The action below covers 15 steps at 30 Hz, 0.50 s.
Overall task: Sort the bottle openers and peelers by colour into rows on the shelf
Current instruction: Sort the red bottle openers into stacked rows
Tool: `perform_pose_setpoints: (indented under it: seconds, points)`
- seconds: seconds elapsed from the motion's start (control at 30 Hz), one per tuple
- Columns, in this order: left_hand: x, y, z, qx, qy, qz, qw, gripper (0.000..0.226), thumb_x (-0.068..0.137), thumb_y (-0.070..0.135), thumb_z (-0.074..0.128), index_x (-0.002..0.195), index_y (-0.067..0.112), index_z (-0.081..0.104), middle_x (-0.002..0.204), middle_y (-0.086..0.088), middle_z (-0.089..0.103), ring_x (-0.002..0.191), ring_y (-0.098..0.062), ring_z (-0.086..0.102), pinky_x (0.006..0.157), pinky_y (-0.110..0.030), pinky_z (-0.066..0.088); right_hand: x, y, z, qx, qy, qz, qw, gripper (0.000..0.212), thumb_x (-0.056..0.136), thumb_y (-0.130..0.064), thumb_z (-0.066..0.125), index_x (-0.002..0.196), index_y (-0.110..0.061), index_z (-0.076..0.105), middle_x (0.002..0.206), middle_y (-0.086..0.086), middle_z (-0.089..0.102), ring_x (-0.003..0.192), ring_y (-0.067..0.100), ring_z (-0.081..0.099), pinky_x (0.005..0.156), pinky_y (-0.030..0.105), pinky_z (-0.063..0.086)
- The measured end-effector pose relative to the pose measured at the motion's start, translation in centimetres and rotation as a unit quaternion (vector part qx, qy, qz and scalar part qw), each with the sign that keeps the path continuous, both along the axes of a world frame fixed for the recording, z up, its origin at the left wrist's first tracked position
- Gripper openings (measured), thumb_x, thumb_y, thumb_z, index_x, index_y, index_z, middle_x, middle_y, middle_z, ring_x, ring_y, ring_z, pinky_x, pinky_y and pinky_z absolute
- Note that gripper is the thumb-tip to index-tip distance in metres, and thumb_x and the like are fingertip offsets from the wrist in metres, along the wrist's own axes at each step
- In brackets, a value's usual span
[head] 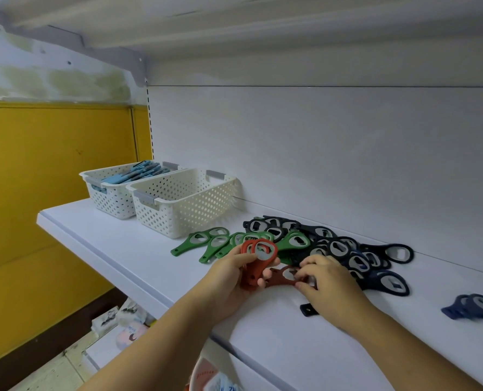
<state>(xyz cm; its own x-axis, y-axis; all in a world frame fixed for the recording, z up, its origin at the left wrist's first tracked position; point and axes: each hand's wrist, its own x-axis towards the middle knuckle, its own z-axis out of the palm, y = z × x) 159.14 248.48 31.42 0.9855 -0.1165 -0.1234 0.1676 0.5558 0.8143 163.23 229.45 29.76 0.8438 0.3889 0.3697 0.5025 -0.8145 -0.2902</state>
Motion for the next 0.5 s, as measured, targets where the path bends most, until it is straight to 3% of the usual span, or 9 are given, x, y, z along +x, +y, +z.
perform_pose_setpoints:
  seconds: [0.13, 0.2, 0.37, 0.5]
  points:
    - [0.0, 0.0, 0.0, -0.010, 0.012, -0.008, 1.000, 0.032, 0.095, 0.003, 0.035, 0.125, 0.004, 0.048, 0.106, -0.028, 0.066, 0.061, -0.023, 0.059, 0.047, -0.024, 0.049, 0.2, -0.2, 0.3, 0.052, -0.031, 0.001, 0.998, 0.011, 0.092, -0.024, 0.060, 0.094, -0.021, 0.070, 0.095, -0.015, 0.052, 0.081, 0.002, 0.049, 0.067, 0.011, 0.037]
    - [0.1, 0.0, 0.1, -0.019, 0.025, 0.000, 1.000, 0.034, 0.096, 0.005, 0.036, 0.128, 0.004, 0.045, 0.104, -0.027, 0.066, 0.062, -0.023, 0.060, 0.048, -0.024, 0.050, 0.3, -0.4, 0.5, 0.096, -0.052, -0.005, 0.994, 0.008, 0.090, -0.017, 0.062, 0.088, -0.018, 0.070, 0.089, -0.014, 0.053, 0.071, 0.003, 0.052, 0.063, 0.011, 0.039]
    - [0.1, 0.1, 0.2, -0.023, 0.039, 0.014, 0.999, 0.036, 0.099, 0.013, 0.035, 0.132, -0.002, 0.043, 0.089, -0.022, 0.067, 0.059, -0.022, 0.063, 0.049, -0.024, 0.053, 0.4, -0.9, 1.0, 0.168, -0.142, -0.014, 0.975, 0.006, 0.085, -0.006, 0.067, 0.088, -0.007, 0.072, 0.089, -0.009, 0.053, 0.069, 0.004, 0.052, 0.062, 0.006, 0.037]
    - [-0.1, -0.3, 0.3, 0.007, 0.024, 0.000, 1.000, 0.035, 0.102, 0.023, 0.039, 0.129, 0.002, 0.045, 0.090, -0.024, 0.069, 0.065, -0.028, 0.069, 0.055, -0.031, 0.058, -0.6, -0.4, 1.9, 0.175, -0.217, 0.102, 0.955, 0.015, 0.087, -0.015, 0.059, 0.091, -0.009, 0.073, 0.093, -0.002, 0.057, 0.081, 0.002, 0.054, 0.071, 0.007, 0.044]
